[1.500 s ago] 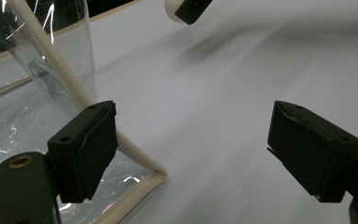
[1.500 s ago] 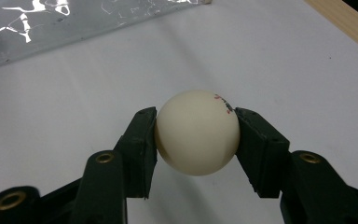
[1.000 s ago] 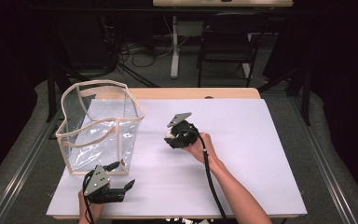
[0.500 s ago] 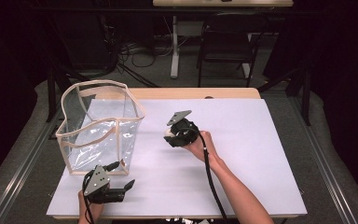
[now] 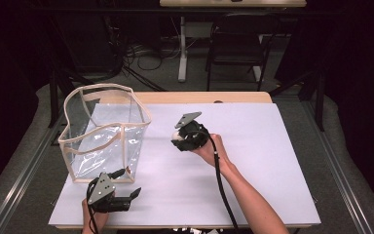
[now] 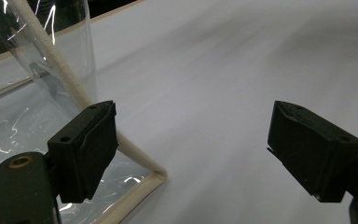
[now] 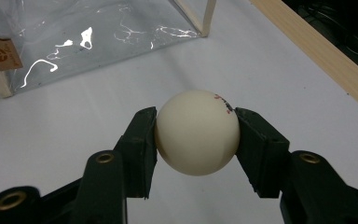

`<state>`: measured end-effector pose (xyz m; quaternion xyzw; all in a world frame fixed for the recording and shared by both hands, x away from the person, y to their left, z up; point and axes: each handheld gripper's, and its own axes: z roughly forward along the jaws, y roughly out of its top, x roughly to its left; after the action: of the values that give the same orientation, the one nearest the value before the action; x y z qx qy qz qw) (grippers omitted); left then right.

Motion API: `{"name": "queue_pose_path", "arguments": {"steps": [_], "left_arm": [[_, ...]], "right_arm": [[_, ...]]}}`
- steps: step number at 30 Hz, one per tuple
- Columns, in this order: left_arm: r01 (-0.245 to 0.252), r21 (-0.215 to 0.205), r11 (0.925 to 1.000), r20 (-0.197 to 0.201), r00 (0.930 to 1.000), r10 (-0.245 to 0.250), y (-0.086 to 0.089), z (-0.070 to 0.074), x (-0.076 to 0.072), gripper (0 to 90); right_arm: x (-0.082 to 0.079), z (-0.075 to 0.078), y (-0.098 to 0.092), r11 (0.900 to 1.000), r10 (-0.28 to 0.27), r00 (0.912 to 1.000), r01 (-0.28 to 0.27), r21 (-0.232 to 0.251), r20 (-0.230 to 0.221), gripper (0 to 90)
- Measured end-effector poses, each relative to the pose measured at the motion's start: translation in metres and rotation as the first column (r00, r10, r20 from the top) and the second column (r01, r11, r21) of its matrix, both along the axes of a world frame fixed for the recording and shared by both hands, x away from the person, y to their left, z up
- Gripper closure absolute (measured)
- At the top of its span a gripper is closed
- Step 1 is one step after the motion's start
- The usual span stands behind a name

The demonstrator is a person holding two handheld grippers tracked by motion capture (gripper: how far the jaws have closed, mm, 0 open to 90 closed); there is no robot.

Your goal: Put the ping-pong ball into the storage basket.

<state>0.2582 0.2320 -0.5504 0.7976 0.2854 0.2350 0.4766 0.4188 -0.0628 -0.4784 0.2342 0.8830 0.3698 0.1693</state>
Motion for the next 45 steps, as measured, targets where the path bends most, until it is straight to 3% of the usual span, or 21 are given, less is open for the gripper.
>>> {"name": "queue_pose_path", "arguments": {"steps": [30,45], "left_arm": [[0.001,-0.004,1.0,-0.001,1.0,-0.001,0.0,0.0,0.0,15.9],[0.005,-0.002,1.0,-0.002,1.0,-0.005,0.0,0.0,0.0,15.9]], "right_arm": [[0.0,0.019,0.001,1.0,0.017,0.9995,-0.017,-0.009,0.027,50.4],[0.002,0.03,-0.002,1.0,0.011,0.9994,-0.011,0.009,0.032,50.4]]}}
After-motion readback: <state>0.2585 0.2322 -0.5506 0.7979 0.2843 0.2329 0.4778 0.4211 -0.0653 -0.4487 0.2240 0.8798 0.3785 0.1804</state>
